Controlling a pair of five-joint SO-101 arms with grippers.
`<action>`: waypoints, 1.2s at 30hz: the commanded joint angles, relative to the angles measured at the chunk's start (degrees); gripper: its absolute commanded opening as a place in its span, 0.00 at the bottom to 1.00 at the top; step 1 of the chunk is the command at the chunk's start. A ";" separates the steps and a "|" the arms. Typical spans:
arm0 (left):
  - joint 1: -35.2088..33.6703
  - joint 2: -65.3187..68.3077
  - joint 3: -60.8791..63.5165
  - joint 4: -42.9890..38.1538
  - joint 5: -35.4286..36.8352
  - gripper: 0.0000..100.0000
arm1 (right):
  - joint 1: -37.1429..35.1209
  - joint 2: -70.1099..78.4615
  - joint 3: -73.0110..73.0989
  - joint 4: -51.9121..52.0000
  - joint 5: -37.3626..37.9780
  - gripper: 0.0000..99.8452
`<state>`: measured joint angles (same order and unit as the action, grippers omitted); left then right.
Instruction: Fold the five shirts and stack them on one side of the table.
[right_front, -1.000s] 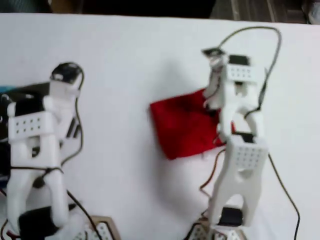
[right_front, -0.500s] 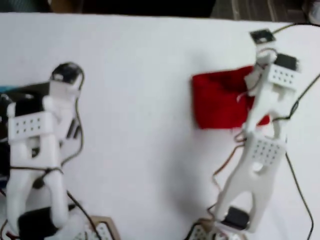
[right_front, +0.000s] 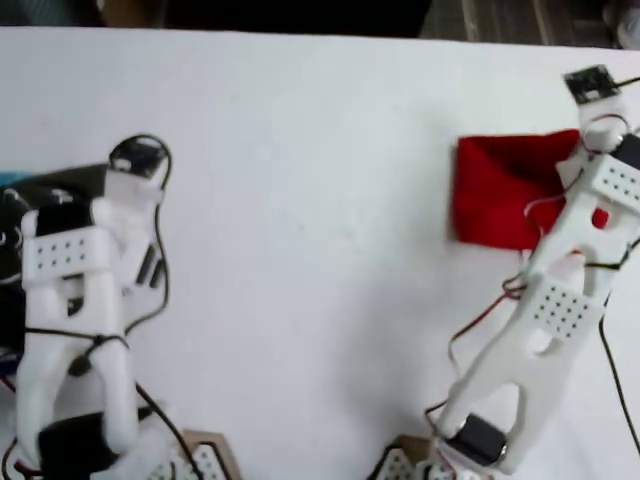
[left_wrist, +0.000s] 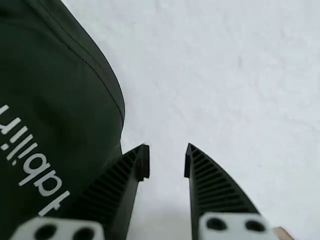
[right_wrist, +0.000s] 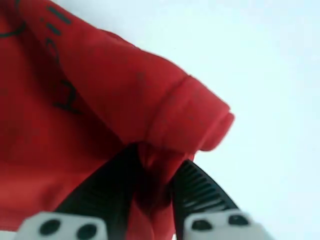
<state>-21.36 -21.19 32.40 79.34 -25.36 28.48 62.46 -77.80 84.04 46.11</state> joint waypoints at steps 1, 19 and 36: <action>0.18 -2.11 -0.40 -0.62 0.00 0.14 | 0.31 -0.48 -2.73 -1.71 0.44 0.02; 0.35 -2.55 -0.48 -0.18 -0.18 0.14 | -0.48 -2.15 -4.66 -2.33 -7.03 0.27; -3.52 -2.73 -33.36 22.68 0.18 0.14 | -14.20 -19.91 5.54 14.11 -16.09 0.27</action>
<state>-21.71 -21.45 5.76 98.77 -24.22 16.79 50.33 -76.48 97.76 32.57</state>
